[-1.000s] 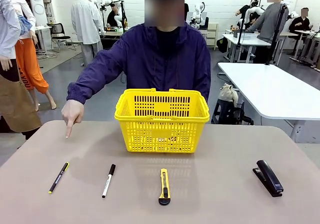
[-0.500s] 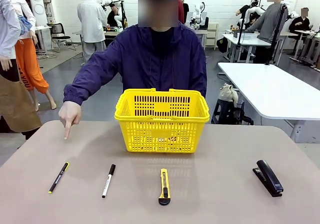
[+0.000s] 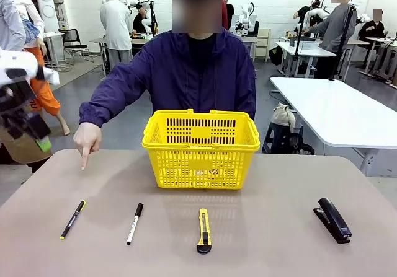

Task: Place the items the person wants into the basket.
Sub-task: Pick up the item the person points to and place it in the Market Basket.

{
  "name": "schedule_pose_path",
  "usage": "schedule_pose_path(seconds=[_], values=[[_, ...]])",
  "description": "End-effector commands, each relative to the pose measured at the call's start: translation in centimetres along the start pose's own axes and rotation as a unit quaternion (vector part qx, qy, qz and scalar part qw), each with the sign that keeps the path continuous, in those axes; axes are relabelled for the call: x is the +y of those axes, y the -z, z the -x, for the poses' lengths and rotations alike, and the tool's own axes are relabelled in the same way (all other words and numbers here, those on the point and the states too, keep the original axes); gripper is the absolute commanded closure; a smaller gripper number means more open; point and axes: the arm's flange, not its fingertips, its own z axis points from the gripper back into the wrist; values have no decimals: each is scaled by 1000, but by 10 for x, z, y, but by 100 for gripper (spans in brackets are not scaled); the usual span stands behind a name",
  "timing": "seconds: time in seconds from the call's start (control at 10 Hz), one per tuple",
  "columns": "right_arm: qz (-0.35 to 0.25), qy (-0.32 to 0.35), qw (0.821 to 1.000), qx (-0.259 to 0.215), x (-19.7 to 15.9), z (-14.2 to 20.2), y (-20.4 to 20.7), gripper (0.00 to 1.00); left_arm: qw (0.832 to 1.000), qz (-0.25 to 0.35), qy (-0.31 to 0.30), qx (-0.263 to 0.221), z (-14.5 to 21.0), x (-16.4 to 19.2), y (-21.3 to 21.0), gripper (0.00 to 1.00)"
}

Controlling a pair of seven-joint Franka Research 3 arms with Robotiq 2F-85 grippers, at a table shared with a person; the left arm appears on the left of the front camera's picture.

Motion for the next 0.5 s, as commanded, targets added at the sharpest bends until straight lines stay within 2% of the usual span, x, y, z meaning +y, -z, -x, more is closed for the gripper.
schedule_pose_path(seconds=[0.0, 0.2, 0.4], values=[[-7, -8, 1000, -13, -2, -2, -1, 0, 998, -27, -50, 10, 5, -20, 37, 0], [-7, -8, 1000, -13, -2, -2, -1, 0, 993, -61, -97, -13, 6, -30, 89, 0], [-7, -8, 1000, -13, -2, -2, -1, 0, 994, -55, -98, 10, 10, -37, 114, 0]])
